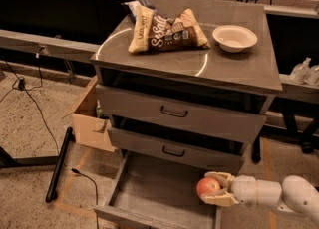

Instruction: Pick apple from bottom drawer and place on counter

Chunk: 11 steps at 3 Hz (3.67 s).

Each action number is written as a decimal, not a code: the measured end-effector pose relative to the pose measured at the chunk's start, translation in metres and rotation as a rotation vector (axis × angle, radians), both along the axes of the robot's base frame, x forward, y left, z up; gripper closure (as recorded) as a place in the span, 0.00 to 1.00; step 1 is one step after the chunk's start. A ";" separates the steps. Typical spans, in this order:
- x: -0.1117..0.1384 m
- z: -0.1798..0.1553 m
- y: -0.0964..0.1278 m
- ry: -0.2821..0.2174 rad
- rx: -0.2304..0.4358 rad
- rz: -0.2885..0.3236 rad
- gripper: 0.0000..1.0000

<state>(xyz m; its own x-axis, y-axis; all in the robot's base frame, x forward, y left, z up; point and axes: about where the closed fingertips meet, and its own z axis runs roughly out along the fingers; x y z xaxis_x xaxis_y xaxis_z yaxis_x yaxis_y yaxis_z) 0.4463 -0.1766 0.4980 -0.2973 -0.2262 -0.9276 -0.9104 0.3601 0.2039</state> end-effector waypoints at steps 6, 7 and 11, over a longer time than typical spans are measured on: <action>0.025 0.364 -0.012 -0.243 0.105 0.021 1.00; 0.052 0.391 -0.002 -0.290 0.074 0.036 1.00; 0.214 0.428 -0.036 -0.288 -0.086 -0.280 1.00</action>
Offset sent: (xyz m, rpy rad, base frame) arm 0.0101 -0.0102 0.2360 0.1658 -0.1952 -0.0152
